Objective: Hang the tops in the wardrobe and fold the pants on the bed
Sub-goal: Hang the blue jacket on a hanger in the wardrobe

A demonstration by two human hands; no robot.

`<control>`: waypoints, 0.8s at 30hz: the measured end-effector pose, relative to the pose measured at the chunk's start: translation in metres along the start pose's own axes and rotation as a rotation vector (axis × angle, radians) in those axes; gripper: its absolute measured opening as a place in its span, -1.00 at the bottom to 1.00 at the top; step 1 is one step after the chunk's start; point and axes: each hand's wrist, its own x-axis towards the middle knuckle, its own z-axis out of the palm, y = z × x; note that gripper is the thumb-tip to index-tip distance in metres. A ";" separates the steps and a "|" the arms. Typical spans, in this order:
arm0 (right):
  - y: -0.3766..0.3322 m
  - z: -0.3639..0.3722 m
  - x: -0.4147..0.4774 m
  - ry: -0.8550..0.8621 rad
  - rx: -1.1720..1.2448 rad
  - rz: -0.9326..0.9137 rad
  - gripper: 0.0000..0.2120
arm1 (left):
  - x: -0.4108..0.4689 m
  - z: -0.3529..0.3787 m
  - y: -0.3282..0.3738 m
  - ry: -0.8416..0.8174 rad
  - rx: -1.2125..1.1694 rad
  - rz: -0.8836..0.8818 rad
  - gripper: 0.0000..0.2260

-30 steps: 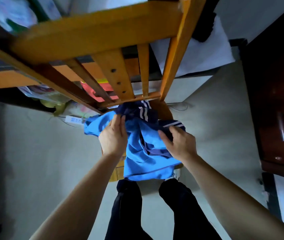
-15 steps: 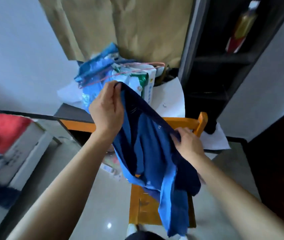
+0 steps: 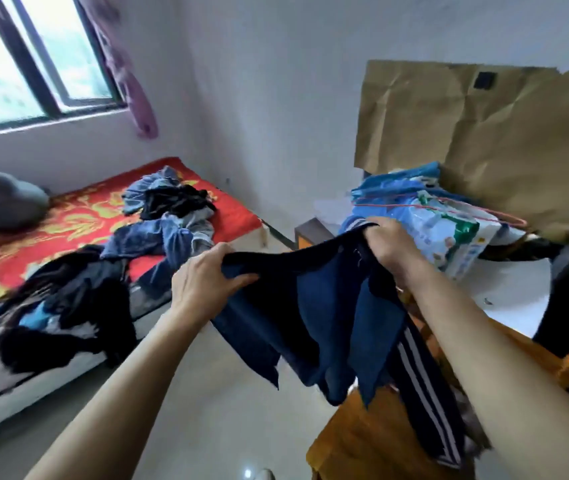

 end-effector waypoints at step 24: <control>-0.223 0.552 -0.191 -1.115 0.209 -0.050 -0.77 | -0.257 -0.263 -0.377 0.663 -0.248 -1.030 -0.75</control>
